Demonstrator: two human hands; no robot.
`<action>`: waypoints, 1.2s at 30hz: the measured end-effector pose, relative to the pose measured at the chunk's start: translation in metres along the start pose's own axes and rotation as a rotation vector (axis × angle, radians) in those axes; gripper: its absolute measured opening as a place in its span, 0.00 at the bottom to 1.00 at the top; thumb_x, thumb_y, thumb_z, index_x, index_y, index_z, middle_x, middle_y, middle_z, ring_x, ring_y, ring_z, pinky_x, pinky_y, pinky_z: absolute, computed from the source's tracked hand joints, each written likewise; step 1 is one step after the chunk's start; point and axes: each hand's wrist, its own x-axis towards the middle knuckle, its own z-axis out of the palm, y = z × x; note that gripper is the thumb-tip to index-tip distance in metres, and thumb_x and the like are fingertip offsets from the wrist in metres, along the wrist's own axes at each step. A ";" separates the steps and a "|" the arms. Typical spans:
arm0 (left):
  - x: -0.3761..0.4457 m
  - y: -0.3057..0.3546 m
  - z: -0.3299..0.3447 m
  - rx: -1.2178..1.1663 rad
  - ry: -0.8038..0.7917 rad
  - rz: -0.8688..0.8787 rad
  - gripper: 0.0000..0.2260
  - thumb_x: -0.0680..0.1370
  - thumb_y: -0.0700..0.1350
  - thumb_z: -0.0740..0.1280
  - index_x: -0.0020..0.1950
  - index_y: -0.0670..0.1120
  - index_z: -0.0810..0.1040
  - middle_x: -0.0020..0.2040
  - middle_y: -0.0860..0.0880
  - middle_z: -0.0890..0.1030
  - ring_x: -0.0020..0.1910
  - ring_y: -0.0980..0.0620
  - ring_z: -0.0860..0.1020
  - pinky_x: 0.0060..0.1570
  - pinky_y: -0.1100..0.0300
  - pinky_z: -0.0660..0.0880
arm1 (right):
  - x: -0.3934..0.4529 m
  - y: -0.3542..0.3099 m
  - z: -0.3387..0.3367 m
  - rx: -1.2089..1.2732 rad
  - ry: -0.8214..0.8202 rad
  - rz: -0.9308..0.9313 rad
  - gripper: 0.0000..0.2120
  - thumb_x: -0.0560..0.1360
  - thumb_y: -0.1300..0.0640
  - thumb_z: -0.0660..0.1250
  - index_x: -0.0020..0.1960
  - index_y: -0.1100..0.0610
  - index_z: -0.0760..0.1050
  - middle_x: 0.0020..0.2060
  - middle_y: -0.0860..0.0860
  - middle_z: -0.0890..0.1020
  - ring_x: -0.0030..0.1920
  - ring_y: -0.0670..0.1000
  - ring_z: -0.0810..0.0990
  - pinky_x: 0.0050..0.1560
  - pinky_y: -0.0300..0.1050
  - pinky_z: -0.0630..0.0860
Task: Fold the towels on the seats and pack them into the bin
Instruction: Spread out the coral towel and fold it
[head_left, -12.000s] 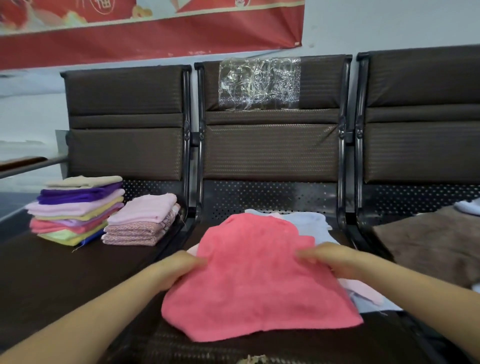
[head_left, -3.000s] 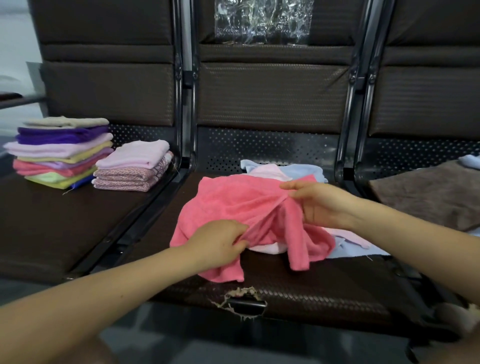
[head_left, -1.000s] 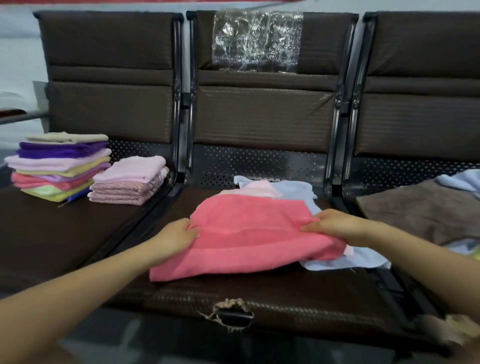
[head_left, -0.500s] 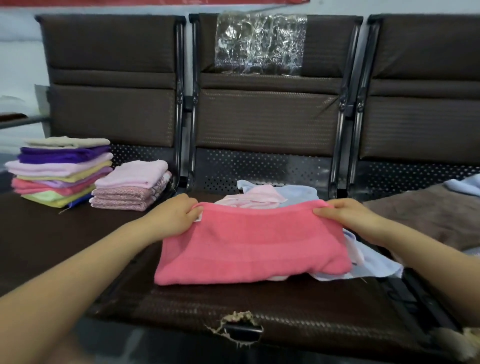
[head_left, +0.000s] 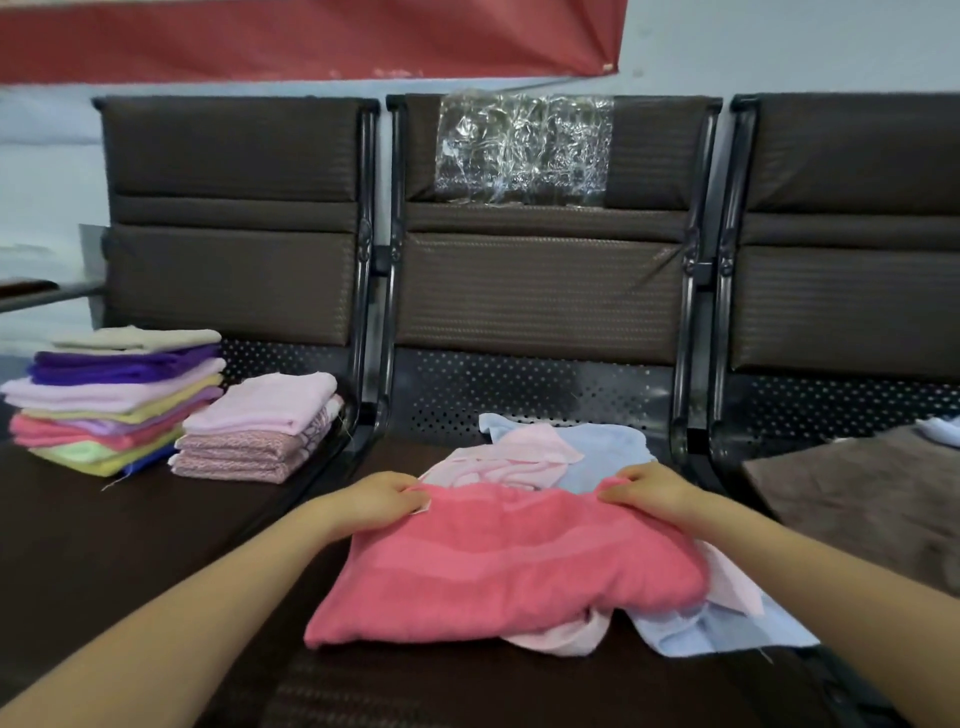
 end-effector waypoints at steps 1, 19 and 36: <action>-0.001 0.000 -0.002 -0.037 -0.025 0.011 0.08 0.80 0.47 0.63 0.47 0.48 0.80 0.43 0.54 0.79 0.43 0.57 0.76 0.40 0.70 0.71 | -0.003 0.002 -0.002 0.044 -0.027 0.007 0.15 0.72 0.57 0.73 0.31 0.54 0.72 0.27 0.44 0.76 0.32 0.44 0.72 0.34 0.37 0.69; -0.032 0.014 -0.042 0.228 0.253 0.140 0.14 0.78 0.48 0.66 0.33 0.49 0.73 0.32 0.53 0.74 0.38 0.53 0.74 0.37 0.59 0.66 | -0.028 -0.024 -0.032 0.541 0.145 -0.119 0.12 0.71 0.59 0.74 0.50 0.67 0.82 0.45 0.63 0.84 0.43 0.56 0.81 0.52 0.52 0.77; -0.137 0.097 -0.121 0.060 1.128 0.455 0.09 0.81 0.37 0.58 0.51 0.37 0.77 0.46 0.41 0.75 0.49 0.44 0.73 0.43 0.62 0.60 | -0.148 -0.139 -0.105 0.836 0.490 -0.617 0.07 0.74 0.54 0.70 0.39 0.51 0.85 0.36 0.47 0.82 0.39 0.48 0.76 0.41 0.45 0.73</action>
